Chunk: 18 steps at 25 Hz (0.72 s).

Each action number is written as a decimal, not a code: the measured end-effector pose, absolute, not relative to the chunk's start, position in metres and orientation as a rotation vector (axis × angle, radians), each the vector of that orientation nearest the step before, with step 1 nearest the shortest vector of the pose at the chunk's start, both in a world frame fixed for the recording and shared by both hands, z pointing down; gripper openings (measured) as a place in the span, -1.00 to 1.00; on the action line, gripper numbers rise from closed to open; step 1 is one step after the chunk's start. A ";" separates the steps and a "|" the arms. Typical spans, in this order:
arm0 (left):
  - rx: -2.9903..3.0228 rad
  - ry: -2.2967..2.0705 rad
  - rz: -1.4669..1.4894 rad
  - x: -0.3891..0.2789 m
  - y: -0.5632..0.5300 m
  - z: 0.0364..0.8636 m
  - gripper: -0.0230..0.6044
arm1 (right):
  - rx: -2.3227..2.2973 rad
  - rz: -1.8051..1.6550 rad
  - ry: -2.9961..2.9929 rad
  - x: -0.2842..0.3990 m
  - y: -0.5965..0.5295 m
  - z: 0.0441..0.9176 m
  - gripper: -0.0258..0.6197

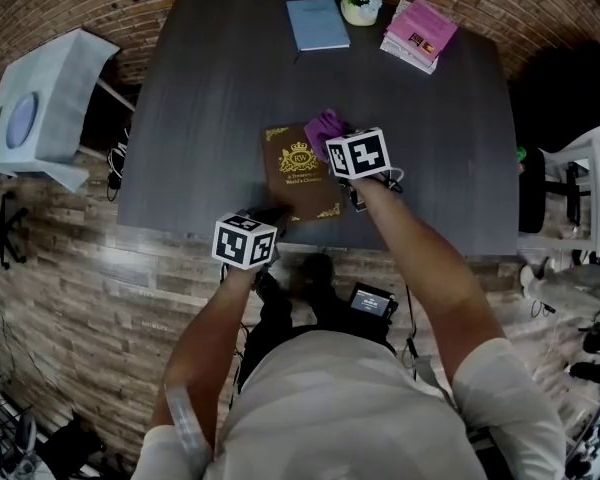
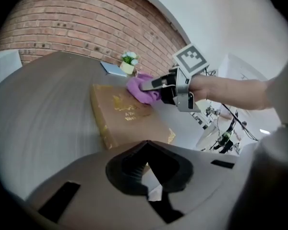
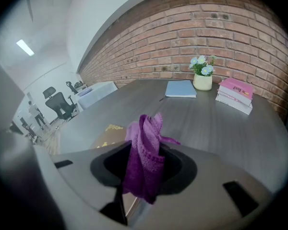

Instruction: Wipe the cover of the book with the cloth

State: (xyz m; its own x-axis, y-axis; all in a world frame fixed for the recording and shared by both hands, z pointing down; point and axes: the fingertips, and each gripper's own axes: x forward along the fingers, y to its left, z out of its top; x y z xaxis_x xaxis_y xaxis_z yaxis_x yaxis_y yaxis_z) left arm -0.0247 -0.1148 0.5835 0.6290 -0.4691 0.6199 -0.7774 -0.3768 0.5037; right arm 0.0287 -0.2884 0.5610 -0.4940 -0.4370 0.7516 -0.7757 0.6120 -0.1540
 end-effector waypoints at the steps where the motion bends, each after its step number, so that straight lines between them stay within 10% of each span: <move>1: 2.016 -0.981 0.465 -0.026 -0.114 0.586 -0.91 | 0.949 0.629 -2.150 0.030 -0.288 0.561 -0.48; 18: 1.994 -1.003 0.473 -0.026 -0.115 0.587 -0.91 | 1.048 0.583 -2.124 0.065 -0.285 0.531 -0.49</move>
State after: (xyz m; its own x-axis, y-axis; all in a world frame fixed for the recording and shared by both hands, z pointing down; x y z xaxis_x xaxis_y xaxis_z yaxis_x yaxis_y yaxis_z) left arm -0.0263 -0.1149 0.5870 0.6098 -0.4776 0.6325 -0.7919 -0.3334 0.5117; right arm 0.0647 -0.2848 0.5311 -0.4377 -0.5054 0.7436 -0.8143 0.5736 -0.0895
